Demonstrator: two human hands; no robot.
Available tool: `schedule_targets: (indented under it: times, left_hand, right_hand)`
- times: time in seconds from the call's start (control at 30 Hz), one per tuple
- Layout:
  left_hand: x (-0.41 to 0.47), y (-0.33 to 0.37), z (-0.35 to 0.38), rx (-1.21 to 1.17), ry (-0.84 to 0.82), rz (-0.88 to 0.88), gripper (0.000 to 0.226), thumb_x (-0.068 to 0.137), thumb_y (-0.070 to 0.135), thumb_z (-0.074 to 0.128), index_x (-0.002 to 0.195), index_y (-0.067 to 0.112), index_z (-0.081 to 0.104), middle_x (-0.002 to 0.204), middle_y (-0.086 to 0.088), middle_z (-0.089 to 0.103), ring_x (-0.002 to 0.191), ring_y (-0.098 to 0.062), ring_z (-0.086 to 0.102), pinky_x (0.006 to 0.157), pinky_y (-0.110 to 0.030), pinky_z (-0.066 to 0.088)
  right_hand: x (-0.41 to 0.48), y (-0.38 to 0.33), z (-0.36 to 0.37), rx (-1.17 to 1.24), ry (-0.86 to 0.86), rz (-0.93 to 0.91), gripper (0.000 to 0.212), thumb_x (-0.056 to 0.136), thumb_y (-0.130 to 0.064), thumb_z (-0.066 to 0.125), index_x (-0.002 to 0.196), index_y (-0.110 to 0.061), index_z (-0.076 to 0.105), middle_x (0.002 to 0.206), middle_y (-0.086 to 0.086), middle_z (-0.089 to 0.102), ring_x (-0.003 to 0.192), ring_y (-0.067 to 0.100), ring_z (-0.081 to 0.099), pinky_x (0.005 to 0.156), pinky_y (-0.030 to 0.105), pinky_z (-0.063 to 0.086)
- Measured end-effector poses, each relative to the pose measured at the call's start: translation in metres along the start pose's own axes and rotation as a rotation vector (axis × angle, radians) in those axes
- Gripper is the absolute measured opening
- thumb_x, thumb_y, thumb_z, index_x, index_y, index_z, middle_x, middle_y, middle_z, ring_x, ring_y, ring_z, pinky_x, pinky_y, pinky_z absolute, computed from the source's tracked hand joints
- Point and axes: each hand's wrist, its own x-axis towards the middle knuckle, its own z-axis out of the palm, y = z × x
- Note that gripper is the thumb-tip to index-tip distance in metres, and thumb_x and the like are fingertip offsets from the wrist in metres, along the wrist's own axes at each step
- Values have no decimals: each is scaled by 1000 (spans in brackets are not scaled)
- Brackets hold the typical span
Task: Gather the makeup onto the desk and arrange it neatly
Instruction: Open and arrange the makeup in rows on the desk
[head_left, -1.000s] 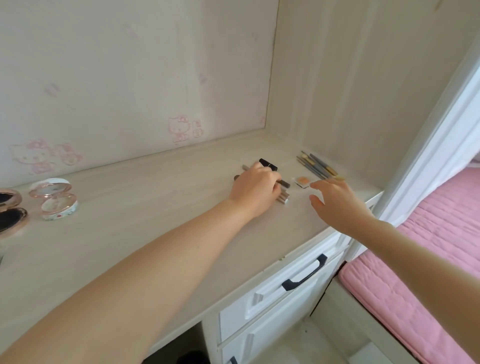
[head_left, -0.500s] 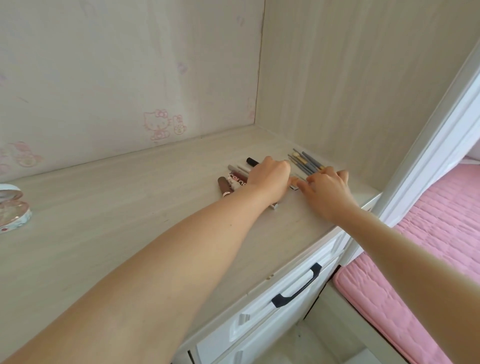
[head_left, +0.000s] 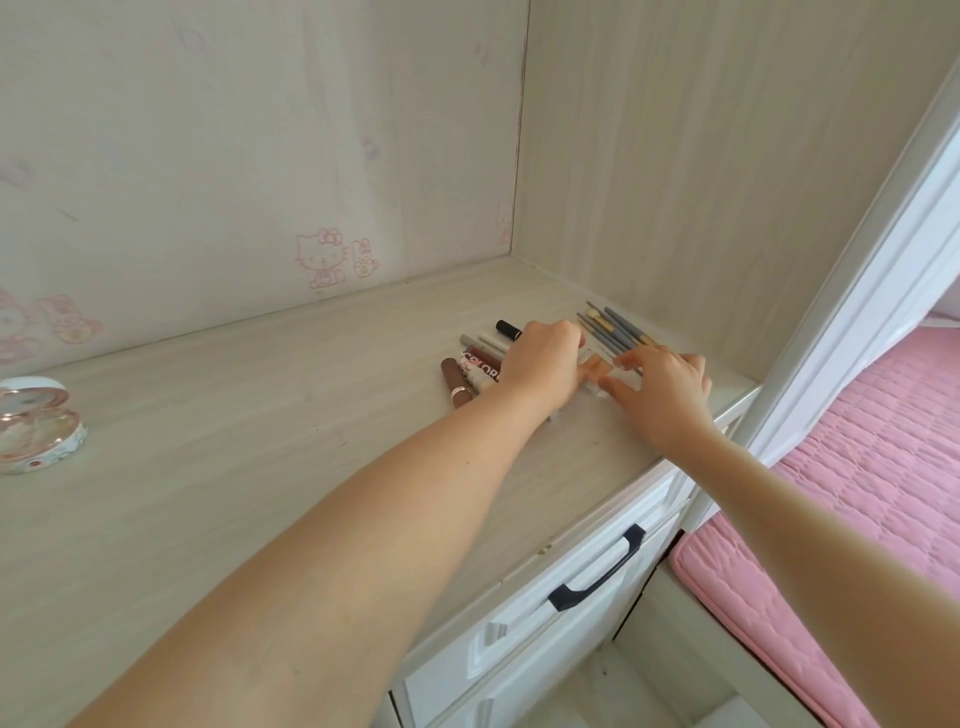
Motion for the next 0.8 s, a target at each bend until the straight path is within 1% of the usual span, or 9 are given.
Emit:
schedule_targets:
  times: [0.1, 0.13, 0.2, 0.27, 0.4, 0.5, 0.6, 0.7, 0.8]
  left_hand:
    - [-7, 5, -3, -8, 13, 17, 20, 80, 21, 74, 97, 13, 68, 92, -10, 65, 89, -31, 60, 74, -39, 52]
    - [-9, 6, -4, 0, 22, 34, 12, 79, 19, 74, 85, 13, 66, 86, -9, 64, 85, -31, 60, 67, -37, 51]
    - [-17, 9, -7, 26, 35, 78, 18, 79, 17, 75, 73, 12, 59, 78, -7, 60, 81, -31, 57, 61, -35, 44]
    - [-26, 10, -10, 41, 67, 123, 16, 81, 18, 73, 79, 8, 61, 83, -7, 59, 86, -27, 53, 65, -37, 45]
    - [-45, 10, -22, -23, 101, 153, 16, 84, 19, 71, 93, 8, 65, 94, -7, 60, 91, -24, 52, 74, -39, 47]
    - [-59, 5, -38, -144, 112, 126, 18, 81, 14, 73, 97, 9, 68, 94, -4, 60, 89, -20, 56, 77, -34, 45]
    - [-83, -2, -52, -292, 131, 67, 20, 78, 12, 76, 97, 9, 68, 91, 1, 61, 84, -14, 57, 79, -28, 45]
    - [-110, -11, -67, -432, 141, -14, 18, 77, 10, 76, 94, 12, 70, 88, 3, 67, 82, -12, 62, 80, -26, 50]
    - [-139, -20, -84, -616, 180, -128, 19, 77, 6, 75, 95, 13, 69, 90, -1, 70, 84, -15, 67, 81, -27, 54]
  right_hand:
    - [-6, -1, -2, 103, 45, 12, 32, 88, -39, 64, 113, -19, 63, 111, -3, 64, 119, 28, 38, 85, 33, 24]
    - [-8, -1, -3, 146, 65, 7, 24, 87, -36, 65, 106, -21, 64, 101, -6, 64, 115, 27, 43, 87, 33, 28]
    - [-11, -2, -6, 222, 92, -20, 12, 85, -31, 68, 94, -24, 63, 87, -11, 62, 104, 24, 54, 92, 40, 40]
    - [-17, -6, -11, 265, 97, -42, 12, 84, -28, 71, 91, -22, 64, 83, -11, 62, 96, 22, 59, 90, 44, 47]
    - [-32, -18, -23, 305, 91, -79, 9, 84, -24, 71, 89, -20, 64, 86, -4, 65, 92, 20, 59, 85, 35, 48]
    - [-46, -29, -33, 329, 83, -122, 9, 86, -19, 68, 93, -16, 66, 88, -2, 67, 89, 14, 60, 73, 18, 42]
    - [-65, -44, -40, 330, 69, -171, 8, 88, -18, 65, 96, -15, 66, 84, -9, 64, 84, 7, 58, 64, 1, 35]
    - [-84, -63, -42, 360, 45, -221, 6, 90, -21, 63, 92, -16, 66, 79, -17, 62, 79, -4, 57, 64, 1, 37]
    - [-104, -80, -41, 414, 10, -224, 10, 89, -28, 62, 88, -19, 65, 78, -14, 67, 79, -5, 58, 62, 3, 37]
